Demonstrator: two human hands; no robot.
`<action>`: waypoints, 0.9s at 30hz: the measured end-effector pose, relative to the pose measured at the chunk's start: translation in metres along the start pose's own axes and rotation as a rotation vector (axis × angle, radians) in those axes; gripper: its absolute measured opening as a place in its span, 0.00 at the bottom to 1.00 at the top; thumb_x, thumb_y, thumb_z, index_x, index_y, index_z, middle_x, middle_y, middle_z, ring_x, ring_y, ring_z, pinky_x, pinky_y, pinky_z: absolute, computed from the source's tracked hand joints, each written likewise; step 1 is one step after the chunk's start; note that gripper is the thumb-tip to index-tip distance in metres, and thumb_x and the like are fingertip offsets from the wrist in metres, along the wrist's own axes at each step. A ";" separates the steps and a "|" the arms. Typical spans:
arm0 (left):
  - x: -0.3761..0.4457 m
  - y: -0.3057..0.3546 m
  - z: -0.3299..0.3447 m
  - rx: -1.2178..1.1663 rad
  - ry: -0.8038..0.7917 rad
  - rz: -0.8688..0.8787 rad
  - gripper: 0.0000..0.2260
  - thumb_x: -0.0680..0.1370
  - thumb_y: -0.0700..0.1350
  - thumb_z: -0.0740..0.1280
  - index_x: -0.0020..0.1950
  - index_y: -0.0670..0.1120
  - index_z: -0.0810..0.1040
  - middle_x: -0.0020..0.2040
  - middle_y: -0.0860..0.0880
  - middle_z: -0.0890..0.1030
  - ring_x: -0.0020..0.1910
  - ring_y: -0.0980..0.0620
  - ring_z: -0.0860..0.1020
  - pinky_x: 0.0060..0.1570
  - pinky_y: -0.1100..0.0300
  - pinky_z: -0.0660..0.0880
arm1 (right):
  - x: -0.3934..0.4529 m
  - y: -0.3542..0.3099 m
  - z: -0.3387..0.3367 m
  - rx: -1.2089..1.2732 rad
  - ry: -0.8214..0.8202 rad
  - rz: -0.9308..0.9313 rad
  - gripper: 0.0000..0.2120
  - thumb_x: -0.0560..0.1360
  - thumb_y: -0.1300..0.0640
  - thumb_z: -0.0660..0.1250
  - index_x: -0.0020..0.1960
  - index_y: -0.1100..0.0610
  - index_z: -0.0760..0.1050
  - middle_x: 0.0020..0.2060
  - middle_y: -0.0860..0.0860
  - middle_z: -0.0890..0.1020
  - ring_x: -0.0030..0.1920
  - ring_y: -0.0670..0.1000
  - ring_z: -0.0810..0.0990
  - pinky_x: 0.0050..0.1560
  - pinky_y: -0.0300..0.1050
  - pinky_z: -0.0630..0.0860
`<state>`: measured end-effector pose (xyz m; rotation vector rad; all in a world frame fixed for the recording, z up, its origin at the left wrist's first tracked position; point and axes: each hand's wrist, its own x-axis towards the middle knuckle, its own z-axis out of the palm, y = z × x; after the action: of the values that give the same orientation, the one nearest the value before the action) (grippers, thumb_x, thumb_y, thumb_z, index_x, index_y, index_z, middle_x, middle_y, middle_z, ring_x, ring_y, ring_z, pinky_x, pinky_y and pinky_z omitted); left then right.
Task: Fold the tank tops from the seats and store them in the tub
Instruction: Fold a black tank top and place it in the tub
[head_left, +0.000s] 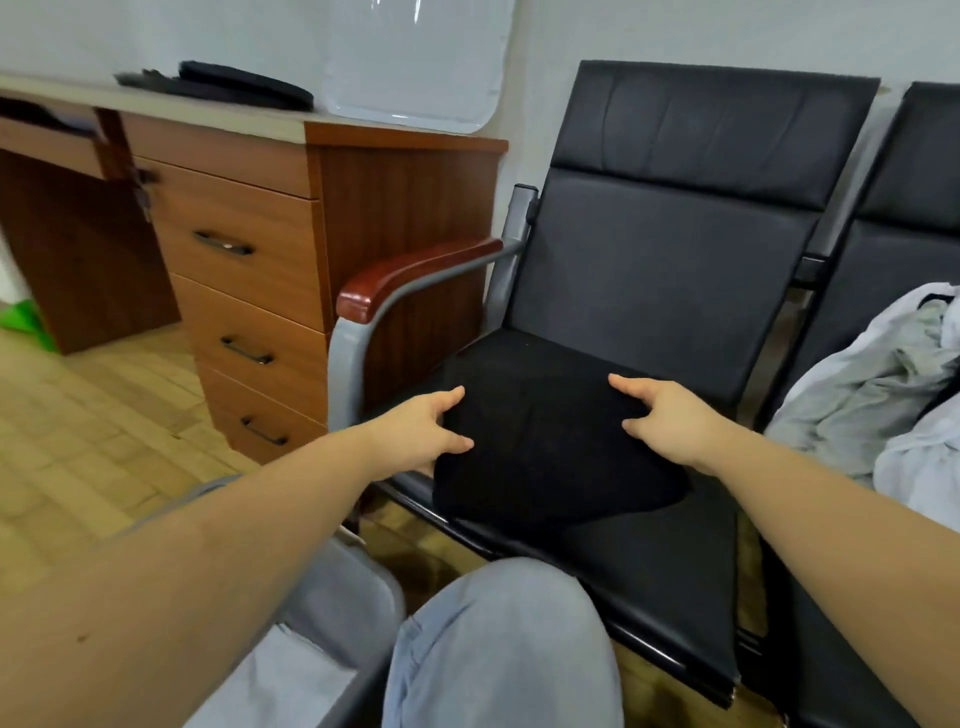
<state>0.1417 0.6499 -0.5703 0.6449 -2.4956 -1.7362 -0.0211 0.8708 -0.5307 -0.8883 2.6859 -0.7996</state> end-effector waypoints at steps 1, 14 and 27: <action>-0.005 -0.005 -0.011 0.000 0.014 -0.013 0.35 0.78 0.37 0.67 0.79 0.52 0.53 0.73 0.50 0.67 0.63 0.49 0.75 0.60 0.52 0.76 | 0.003 -0.012 0.006 0.006 -0.015 -0.009 0.29 0.79 0.64 0.62 0.75 0.45 0.61 0.70 0.51 0.71 0.48 0.52 0.81 0.50 0.45 0.79; -0.110 -0.118 -0.122 -0.115 0.266 -0.191 0.36 0.79 0.36 0.65 0.79 0.55 0.51 0.74 0.50 0.66 0.59 0.47 0.78 0.54 0.49 0.79 | 0.023 -0.154 0.136 -0.037 -0.258 -0.248 0.29 0.79 0.64 0.62 0.76 0.45 0.59 0.66 0.52 0.74 0.49 0.49 0.79 0.48 0.41 0.76; -0.206 -0.256 -0.108 -0.118 0.392 -0.366 0.38 0.80 0.37 0.64 0.79 0.54 0.42 0.76 0.54 0.60 0.65 0.51 0.73 0.50 0.61 0.79 | -0.039 -0.207 0.295 -0.144 -0.526 -0.388 0.32 0.79 0.67 0.58 0.77 0.45 0.54 0.37 0.56 0.78 0.33 0.51 0.73 0.32 0.39 0.70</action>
<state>0.4387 0.5520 -0.7186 1.3501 -2.0886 -1.6344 0.2139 0.6275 -0.6618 -1.4486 2.1548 -0.3604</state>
